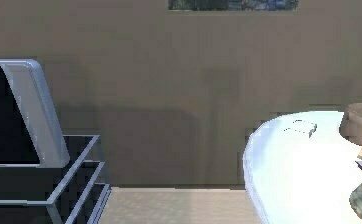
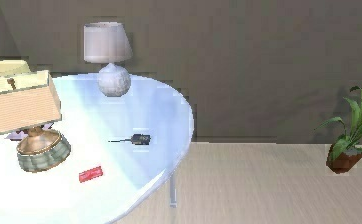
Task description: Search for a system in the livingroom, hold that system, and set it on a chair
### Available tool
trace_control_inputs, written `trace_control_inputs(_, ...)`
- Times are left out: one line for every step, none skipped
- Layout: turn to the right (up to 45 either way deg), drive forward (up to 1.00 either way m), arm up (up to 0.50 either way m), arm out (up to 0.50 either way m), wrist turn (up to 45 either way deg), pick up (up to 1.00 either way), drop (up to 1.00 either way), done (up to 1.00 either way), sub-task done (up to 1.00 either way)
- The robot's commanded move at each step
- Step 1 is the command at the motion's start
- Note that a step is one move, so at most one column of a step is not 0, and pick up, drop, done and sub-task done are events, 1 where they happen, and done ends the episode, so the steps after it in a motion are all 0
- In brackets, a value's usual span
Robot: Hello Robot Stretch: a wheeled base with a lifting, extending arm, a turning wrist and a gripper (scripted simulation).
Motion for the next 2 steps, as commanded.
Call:
trace_control_inputs(0.0, 0.00, 0.50, 0.00, 0.0, 0.00, 0.00, 0.00, 0.00)
trace_control_inputs(0.0, 0.00, 0.38, 0.00, 0.0, 0.00, 0.00, 0.00, 0.00)
